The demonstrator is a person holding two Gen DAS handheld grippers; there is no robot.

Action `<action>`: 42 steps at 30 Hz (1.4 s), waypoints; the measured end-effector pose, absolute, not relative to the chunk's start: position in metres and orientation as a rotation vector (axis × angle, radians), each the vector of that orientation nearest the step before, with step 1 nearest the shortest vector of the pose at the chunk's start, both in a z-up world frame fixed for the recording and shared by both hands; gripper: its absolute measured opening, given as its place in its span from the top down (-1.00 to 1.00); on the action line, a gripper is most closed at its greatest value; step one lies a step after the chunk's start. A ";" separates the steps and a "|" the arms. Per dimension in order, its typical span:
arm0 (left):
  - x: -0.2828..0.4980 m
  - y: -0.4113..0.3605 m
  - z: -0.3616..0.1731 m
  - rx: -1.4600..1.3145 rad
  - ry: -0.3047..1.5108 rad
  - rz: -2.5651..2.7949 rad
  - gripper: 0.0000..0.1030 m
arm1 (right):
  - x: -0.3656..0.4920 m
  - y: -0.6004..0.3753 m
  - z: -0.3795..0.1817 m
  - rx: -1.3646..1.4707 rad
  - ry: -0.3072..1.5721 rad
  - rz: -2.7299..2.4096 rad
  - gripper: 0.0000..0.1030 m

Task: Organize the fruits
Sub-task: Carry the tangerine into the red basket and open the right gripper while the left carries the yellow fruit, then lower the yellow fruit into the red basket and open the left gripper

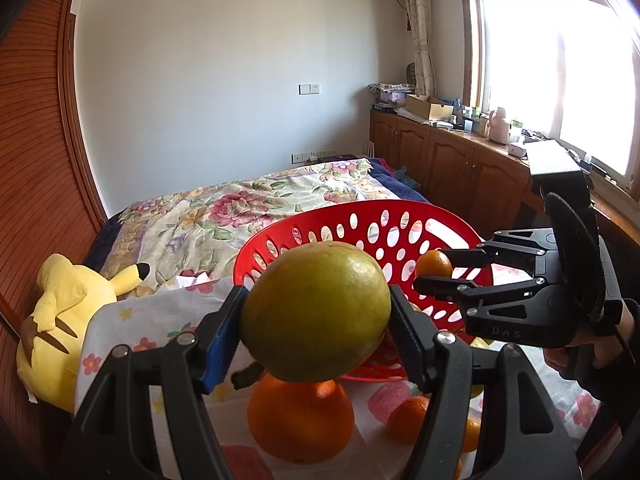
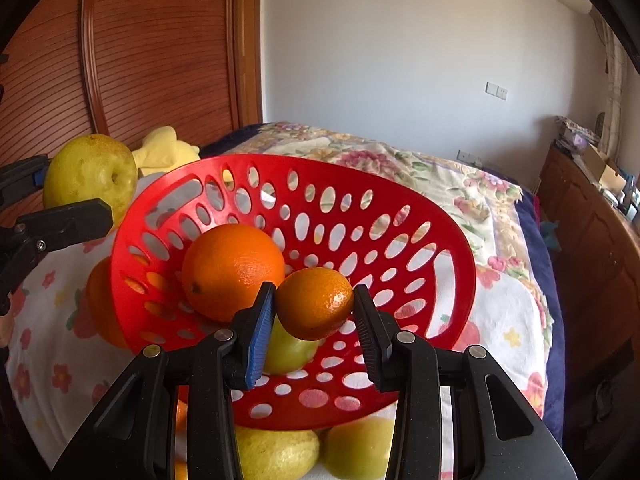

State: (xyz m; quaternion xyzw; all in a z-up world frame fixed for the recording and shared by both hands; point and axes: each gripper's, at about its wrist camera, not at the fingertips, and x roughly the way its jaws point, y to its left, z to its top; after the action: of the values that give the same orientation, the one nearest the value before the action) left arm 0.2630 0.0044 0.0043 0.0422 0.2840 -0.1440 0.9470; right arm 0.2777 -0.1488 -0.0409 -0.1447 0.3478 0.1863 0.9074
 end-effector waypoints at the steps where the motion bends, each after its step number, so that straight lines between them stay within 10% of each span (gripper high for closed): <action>1: 0.266 0.004 0.004 0.087 0.580 -0.294 -0.31 | 0.279 -0.148 -0.042 -0.302 0.720 0.385 0.24; 42: 0.344 -0.013 -0.029 0.118 0.729 -0.240 -0.36 | 0.269 -0.163 -0.036 -0.257 0.688 0.412 0.10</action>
State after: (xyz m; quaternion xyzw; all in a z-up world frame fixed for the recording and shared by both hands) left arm 0.3444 -0.0131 -0.0294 0.0574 0.3554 -0.1172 0.9256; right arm 0.2687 -0.1635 -0.0361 -0.1248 0.3340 0.1998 0.9127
